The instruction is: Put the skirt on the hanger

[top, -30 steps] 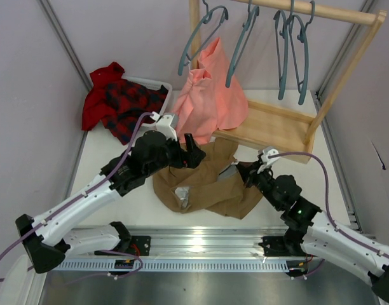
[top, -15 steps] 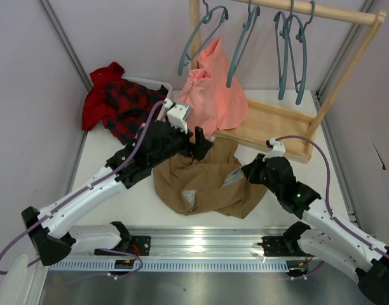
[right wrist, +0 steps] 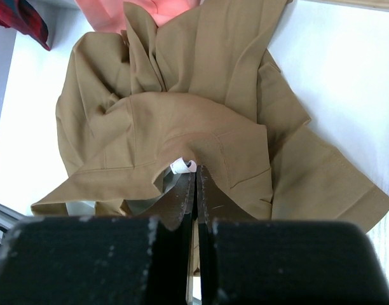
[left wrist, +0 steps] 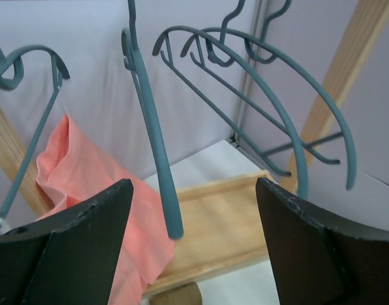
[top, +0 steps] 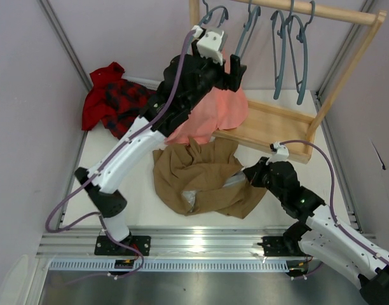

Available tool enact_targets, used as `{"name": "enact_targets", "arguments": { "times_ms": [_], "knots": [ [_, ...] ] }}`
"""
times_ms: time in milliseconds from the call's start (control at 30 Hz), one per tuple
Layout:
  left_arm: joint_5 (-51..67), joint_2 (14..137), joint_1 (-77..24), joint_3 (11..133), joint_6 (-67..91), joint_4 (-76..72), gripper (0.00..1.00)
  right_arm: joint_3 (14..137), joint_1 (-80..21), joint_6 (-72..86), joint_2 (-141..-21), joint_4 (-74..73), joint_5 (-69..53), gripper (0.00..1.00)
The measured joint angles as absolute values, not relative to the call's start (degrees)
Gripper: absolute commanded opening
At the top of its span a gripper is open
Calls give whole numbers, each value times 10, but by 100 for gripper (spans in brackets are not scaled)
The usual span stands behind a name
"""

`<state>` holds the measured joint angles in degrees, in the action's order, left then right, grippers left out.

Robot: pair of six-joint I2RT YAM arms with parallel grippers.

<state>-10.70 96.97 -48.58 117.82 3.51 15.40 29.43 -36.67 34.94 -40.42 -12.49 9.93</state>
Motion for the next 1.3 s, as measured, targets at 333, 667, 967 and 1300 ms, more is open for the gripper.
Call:
{"name": "enact_targets", "arguments": {
  "times_ms": [333, 667, 967, 1300],
  "knots": [
    [-114, 1143, -450, 1373, 0, 195, 83, 281, -367, 349, -398, -110, 88, 0],
    [-75, 1173, -418, 1373, 0, 154, 73, 279, -367, 345, -404, -96, 84, 0],
    [-57, 1200, -418, 1376, -1, 149, 56, 271, -367, 345, -410, -86, 82, 0],
    [-62, 1209, -412, 1382, 9, 138, 0, 271, -367, 345, -413, -83, 82, 0]
  ]
}}
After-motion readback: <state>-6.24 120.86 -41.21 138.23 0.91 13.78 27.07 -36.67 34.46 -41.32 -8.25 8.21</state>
